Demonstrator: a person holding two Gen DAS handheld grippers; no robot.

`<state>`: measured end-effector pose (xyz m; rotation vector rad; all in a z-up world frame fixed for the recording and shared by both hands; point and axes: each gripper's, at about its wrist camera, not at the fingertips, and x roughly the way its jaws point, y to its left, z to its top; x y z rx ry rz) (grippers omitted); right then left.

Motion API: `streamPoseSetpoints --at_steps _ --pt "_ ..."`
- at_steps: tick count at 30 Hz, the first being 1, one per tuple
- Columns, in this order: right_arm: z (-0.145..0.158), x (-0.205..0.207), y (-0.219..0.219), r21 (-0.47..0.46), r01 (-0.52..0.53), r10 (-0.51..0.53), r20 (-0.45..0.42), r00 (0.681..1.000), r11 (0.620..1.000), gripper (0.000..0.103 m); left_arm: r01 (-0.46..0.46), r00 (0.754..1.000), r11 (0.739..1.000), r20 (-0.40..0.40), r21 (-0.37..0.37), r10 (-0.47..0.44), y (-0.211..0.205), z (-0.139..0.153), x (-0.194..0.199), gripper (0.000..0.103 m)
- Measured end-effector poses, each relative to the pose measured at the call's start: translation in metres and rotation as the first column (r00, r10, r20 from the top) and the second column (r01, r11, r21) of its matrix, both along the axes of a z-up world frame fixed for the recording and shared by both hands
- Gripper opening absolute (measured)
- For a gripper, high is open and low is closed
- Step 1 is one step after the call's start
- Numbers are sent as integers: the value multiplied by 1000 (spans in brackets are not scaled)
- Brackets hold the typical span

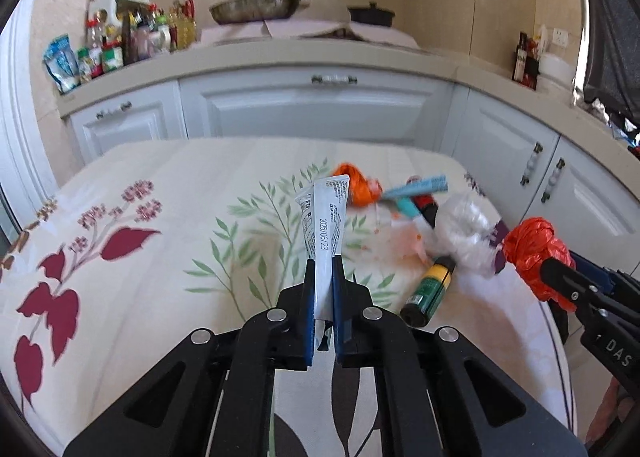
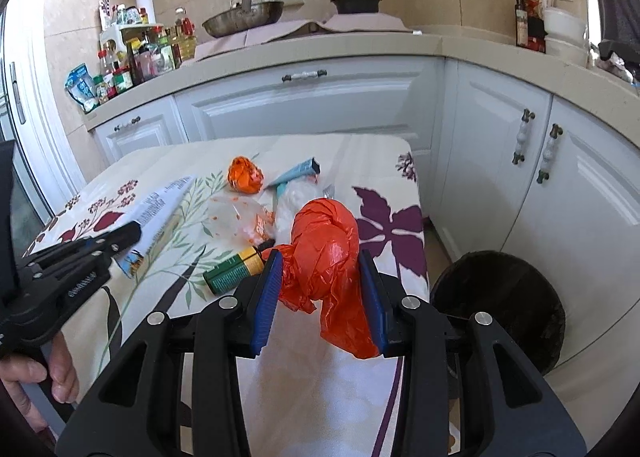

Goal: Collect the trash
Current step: 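Carry the orange bag and white tube over the black bin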

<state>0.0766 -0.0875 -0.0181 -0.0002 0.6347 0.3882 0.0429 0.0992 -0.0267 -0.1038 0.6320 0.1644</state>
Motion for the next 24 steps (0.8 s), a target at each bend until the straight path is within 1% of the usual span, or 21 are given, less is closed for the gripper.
streamPoseSetpoints --at_steps 3,7,12,17,24 --pt "7 -3 -4 1 10 -10 25 1000 1000 37 -5 999 1000 49 7 5 -2 14 -7 7" --pt "17 -8 -15 11 30 -30 60 998 999 37 0 996 1000 93 15 -1 -8 28 -12 7" --pt "29 -13 -31 13 61 -62 104 993 998 37 23 993 1000 116 15 -24 -19 36 -13 7" --pt "35 -20 -53 3 115 -114 153 982 993 37 55 991 998 121 21 -57 -36 40 -12 7" --pt "36 -25 -92 22 197 -198 177 964 980 37 118 983 992 139 38 -122 -70 46 -11 7"
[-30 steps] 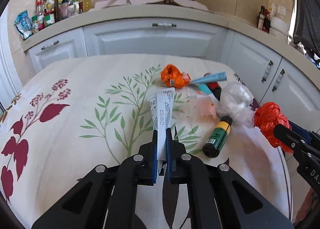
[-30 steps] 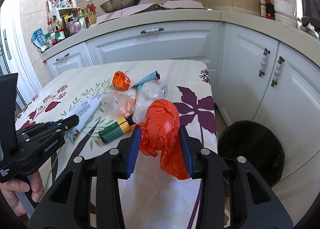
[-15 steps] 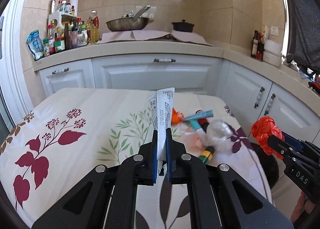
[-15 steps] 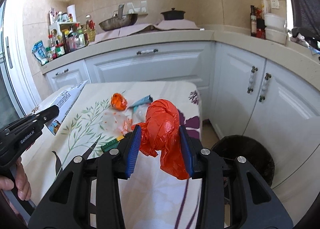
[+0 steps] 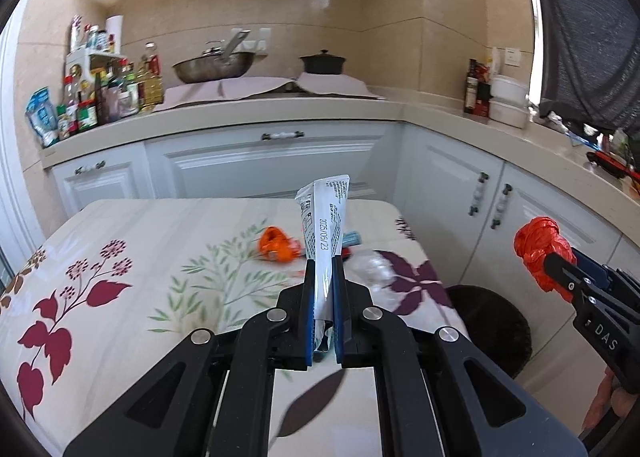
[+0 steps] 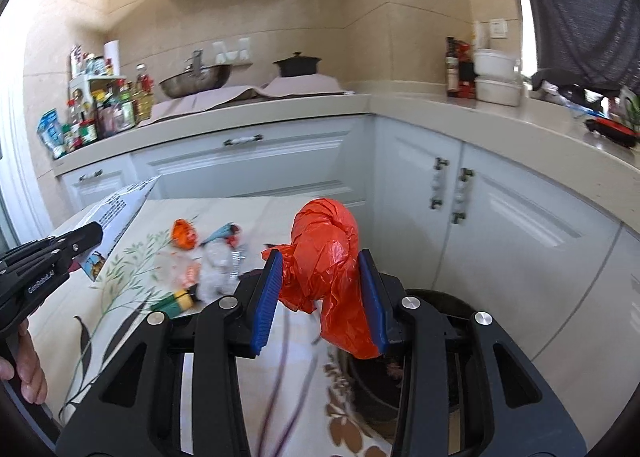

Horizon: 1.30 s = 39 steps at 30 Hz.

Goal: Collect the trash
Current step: 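Carry the orange bag and white tube over the black bin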

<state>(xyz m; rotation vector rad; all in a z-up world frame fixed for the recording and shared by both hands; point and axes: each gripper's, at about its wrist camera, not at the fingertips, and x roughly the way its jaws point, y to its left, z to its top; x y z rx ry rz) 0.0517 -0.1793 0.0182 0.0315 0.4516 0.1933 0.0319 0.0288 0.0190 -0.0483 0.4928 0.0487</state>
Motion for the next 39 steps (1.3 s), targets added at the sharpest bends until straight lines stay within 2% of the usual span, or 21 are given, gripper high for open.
streamPoseSetpoints --at_steps 11,22,33,39 --pt "-12 -1 -67 -2 139 -139 8 990 990 37 129 992 991 -16 16 -129 -66 -7 14 7" --pt "-31 10 -122 -8 254 -254 2 967 967 37 265 963 964 -56 23 -264 -143 -27 37 7" --pt "-53 29 -146 -11 282 -282 -30 959 959 37 315 943 949 -122 17 -311 -189 -47 65 7" --pt "-62 42 -155 -6 290 -290 -48 956 957 37 320 940 947 -135 33 -313 -210 -54 80 8"
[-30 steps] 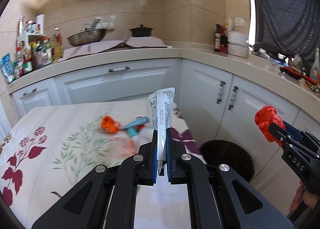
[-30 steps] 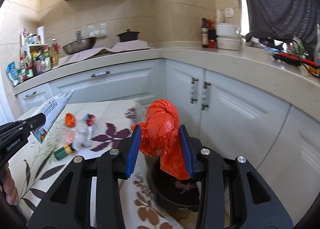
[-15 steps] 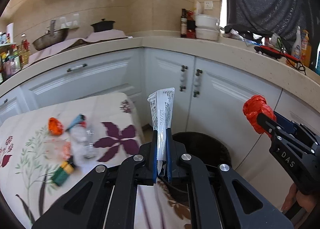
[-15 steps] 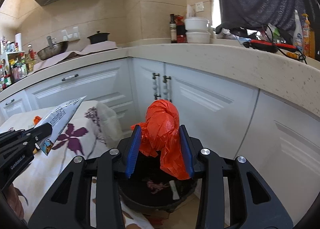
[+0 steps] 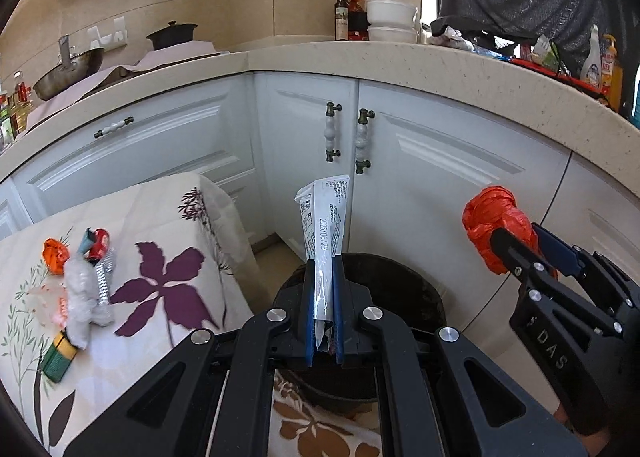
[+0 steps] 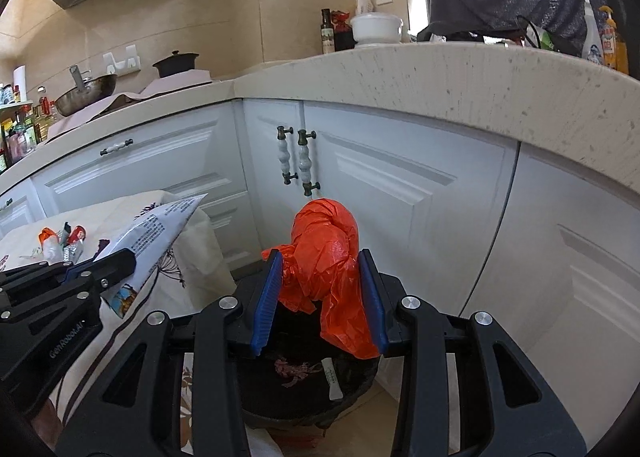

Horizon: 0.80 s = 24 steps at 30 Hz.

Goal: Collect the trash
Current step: 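Carry the orange bag and white tube over the black bin, then open both tools to drop the bag and tube into the bin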

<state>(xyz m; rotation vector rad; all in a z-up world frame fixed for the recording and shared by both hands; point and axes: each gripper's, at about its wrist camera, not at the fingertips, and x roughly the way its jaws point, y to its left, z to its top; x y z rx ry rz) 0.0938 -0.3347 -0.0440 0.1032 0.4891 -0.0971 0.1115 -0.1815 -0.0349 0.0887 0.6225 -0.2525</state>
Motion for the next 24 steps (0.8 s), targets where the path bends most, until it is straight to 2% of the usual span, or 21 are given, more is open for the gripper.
streamPoseSetpoints --at_steps 15,16,17,18,20,21,24 --pt "-18 31 0 9 0 0 -19 1000 1000 37 -40 999 999 -34 16 40 -15 -15 28 10" --pt "-18 31 0 9 0 0 -19 1000 1000 37 -51 998 999 -33 18 52 -16 -16 29 13" --pt "-18 33 0 10 -1 1 -18 1000 1000 38 -56 998 998 -36 18 57 -15 -17 31 22" --pt "-20 35 0 11 -4 4 -15 1000 1000 43 -62 997 998 -43 21 63 -14 -19 33 29" --pt "-21 37 -1 1 7 -7 -10 1000 1000 55 -73 996 997 -48 18 74 -12 -20 34 37" --pt "-22 37 -1 0 9 -9 -12 1000 1000 55 -80 995 997 -51 14 81 -11 -21 34 42" --pt "-23 39 -2 5 11 -11 -15 1000 1000 55 -86 995 996 -46 12 87 -8 -19 33 49"
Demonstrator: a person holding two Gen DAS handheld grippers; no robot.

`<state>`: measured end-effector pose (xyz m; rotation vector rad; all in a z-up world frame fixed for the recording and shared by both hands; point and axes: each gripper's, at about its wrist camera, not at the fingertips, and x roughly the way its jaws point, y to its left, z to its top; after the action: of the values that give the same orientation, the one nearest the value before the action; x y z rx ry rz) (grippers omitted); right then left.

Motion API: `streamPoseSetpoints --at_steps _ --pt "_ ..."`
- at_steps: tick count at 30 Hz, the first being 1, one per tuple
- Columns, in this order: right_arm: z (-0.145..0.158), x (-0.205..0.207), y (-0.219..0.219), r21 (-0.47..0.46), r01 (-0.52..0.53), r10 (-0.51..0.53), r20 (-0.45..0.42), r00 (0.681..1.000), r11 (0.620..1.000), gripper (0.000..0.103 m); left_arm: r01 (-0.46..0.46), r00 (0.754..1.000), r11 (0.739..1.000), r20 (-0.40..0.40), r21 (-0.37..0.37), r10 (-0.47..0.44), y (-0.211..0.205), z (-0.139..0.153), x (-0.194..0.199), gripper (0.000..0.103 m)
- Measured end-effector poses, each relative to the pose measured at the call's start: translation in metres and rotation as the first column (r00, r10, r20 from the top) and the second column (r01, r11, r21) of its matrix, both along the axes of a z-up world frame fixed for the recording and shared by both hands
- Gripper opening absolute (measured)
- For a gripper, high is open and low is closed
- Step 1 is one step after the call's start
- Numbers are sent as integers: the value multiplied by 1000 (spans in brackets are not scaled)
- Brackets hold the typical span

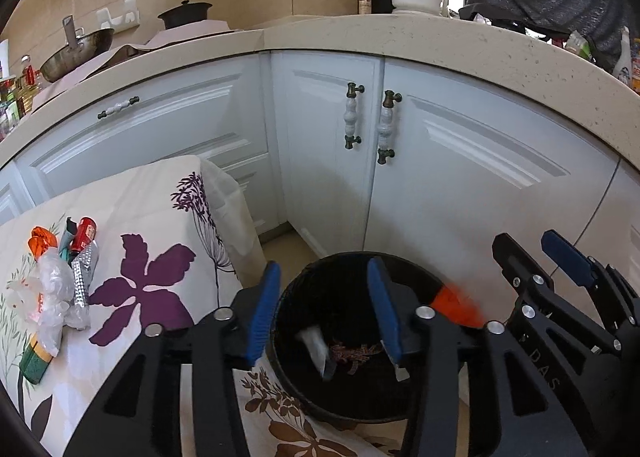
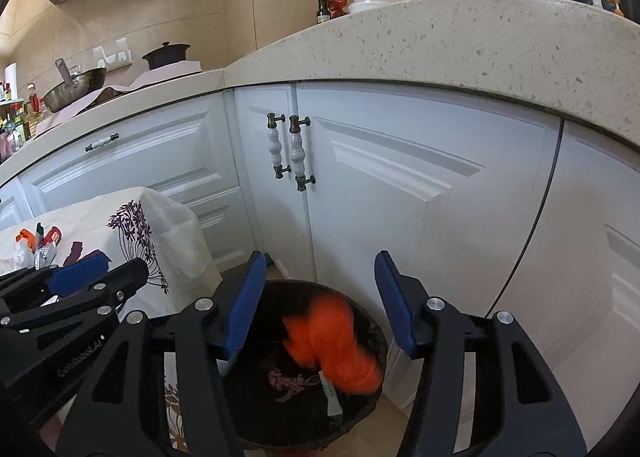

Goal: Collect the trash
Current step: 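Open both tools to drop the bag and tube into the bin, then move both open tools back over the table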

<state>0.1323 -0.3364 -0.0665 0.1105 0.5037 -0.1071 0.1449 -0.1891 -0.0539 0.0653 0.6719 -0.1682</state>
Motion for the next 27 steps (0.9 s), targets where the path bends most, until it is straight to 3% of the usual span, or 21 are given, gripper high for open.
streamPoseSetpoints --at_steps 16,27 --pt "19 -8 25 -7 -31 31 22 999 999 55 -38 999 999 37 -20 39 35 22 -11 59" --pt "33 -11 67 8 -91 91 29 995 996 55 -137 989 990 54 -13 138 104 33 -27 62"
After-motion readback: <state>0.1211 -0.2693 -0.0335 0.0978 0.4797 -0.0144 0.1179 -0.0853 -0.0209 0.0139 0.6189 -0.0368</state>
